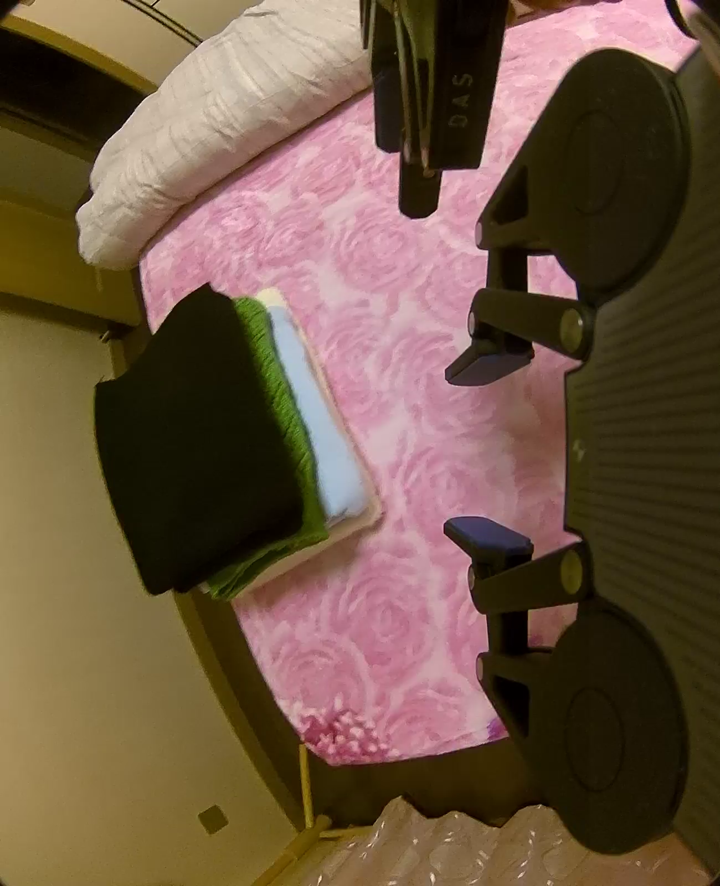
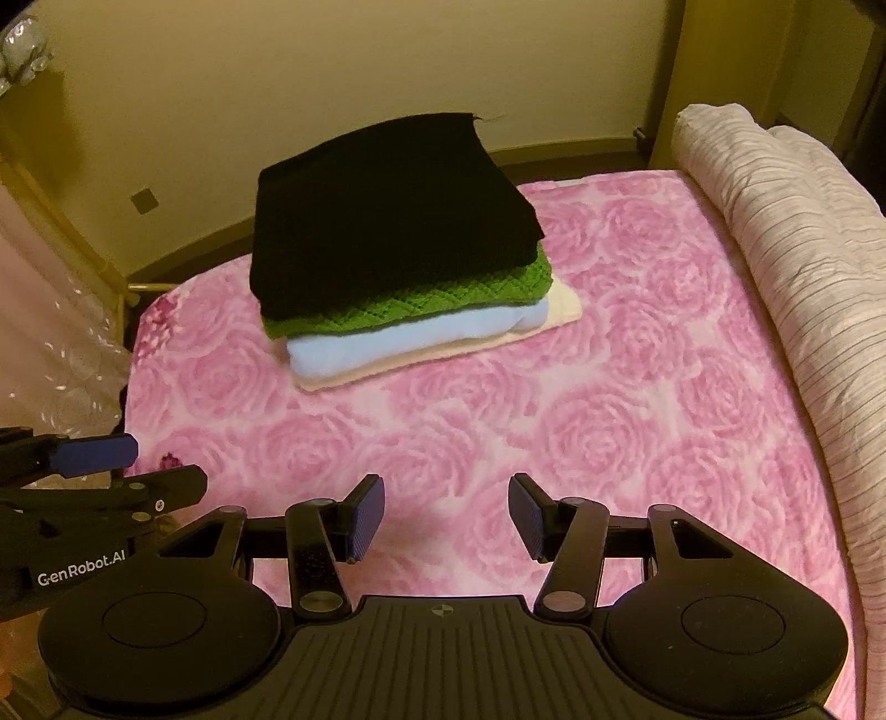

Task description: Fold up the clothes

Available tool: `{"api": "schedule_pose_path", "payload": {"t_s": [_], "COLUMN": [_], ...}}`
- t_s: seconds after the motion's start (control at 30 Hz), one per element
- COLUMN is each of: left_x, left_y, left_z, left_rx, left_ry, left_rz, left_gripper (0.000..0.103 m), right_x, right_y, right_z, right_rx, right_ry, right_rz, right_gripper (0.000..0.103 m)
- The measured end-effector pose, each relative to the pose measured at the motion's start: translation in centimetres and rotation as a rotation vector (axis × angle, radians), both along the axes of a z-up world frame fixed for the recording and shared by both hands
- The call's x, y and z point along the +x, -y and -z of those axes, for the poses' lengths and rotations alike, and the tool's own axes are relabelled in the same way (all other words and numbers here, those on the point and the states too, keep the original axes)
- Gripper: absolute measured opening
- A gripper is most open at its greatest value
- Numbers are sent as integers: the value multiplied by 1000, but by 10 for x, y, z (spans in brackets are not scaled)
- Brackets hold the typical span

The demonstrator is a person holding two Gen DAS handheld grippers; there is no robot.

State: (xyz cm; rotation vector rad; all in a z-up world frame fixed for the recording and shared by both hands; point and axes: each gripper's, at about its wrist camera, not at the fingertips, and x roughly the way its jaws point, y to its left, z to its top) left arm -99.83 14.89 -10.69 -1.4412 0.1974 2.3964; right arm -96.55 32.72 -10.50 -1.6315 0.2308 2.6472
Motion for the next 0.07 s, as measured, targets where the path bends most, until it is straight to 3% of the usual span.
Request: {"api": "schedule_pose_path", "payload": {"t_s": [0.07], "left_x": [-1], "left_y": [1], "left_z": [-1], "left_rx": [-3], "left_ry": [-10], "left_rz": [-3], "left_gripper": [48], "right_x": [-1], "right_y": [1], "right_z": [-2], "right_rx": [1], "right_ry": [-4], "right_rz": [3], "right_gripper": [54]}}
